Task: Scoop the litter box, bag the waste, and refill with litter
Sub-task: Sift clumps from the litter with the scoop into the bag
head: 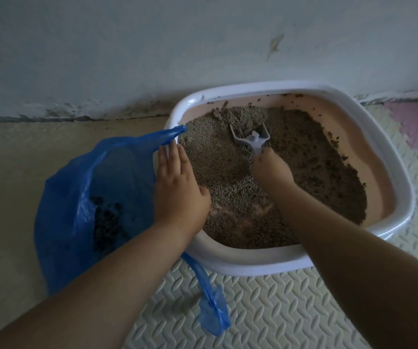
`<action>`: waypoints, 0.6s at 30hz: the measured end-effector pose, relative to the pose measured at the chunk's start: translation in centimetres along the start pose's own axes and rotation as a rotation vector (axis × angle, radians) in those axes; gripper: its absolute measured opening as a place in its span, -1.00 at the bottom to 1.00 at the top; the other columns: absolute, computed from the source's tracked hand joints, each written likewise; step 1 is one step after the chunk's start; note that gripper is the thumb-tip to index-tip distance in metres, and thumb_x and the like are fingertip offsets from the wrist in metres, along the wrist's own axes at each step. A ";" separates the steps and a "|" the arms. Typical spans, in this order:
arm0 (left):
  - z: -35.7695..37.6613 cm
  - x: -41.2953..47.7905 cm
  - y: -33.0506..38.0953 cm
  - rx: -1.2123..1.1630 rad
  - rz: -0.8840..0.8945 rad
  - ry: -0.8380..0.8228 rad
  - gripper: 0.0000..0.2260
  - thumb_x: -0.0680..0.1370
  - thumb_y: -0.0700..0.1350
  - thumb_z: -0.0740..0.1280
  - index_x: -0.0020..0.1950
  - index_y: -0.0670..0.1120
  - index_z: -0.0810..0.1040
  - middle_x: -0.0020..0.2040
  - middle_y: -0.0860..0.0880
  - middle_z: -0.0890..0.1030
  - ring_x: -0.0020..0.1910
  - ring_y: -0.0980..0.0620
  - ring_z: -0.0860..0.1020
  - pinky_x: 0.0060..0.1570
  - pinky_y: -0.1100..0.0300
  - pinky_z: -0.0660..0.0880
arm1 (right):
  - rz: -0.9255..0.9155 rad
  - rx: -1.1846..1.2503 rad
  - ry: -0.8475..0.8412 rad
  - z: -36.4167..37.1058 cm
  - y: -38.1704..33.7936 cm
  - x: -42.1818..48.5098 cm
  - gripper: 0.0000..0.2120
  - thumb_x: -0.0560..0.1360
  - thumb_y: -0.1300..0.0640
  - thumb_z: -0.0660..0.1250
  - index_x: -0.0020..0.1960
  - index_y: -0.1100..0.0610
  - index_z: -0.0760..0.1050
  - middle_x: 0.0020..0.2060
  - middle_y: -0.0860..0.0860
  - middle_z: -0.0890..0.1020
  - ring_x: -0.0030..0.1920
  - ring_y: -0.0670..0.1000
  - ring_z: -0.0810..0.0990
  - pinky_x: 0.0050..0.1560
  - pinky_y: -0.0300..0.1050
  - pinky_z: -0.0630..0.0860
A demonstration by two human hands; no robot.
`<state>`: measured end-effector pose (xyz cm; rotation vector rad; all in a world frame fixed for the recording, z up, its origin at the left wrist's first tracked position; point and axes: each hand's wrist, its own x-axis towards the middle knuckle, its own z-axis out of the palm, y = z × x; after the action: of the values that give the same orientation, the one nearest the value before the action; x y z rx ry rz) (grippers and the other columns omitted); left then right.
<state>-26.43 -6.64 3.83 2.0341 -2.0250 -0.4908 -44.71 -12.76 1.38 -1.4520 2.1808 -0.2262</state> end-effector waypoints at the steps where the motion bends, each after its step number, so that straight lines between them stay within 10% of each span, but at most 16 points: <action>1: 0.0 0.0 0.0 0.007 -0.003 -0.001 -0.30 0.56 -0.08 0.16 0.55 -0.18 -0.20 0.56 -0.08 -0.26 0.53 -0.06 -0.24 0.51 0.00 -0.09 | 0.002 0.034 0.016 0.6 0.4 0.0 -0.68 0.66 0.11 0.01 0.27 0.27 0.36 -0.03 0.16 0.55 -0.11 0.17 0.55 -0.25 -0.07 0.38; 18: -0.1 -0.2 0.1 -0.018 -0.007 0.001 -0.28 0.57 -0.05 0.18 0.55 -0.17 -0.21 0.55 -0.05 -0.29 0.53 -0.04 -0.25 0.51 0.03 -0.10 | -0.260 0.171 0.073 -2.1 3.3 -9.5 -0.71 0.64 0.01 0.10 0.30 0.09 0.34 -0.29 -0.13 0.47 -0.35 -0.14 0.44 -0.41 -0.17 0.24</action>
<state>-26.44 -6.44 3.98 2.0308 -2.0065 -0.5069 -45.59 -3.15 4.85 -1.6462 1.9684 -0.5503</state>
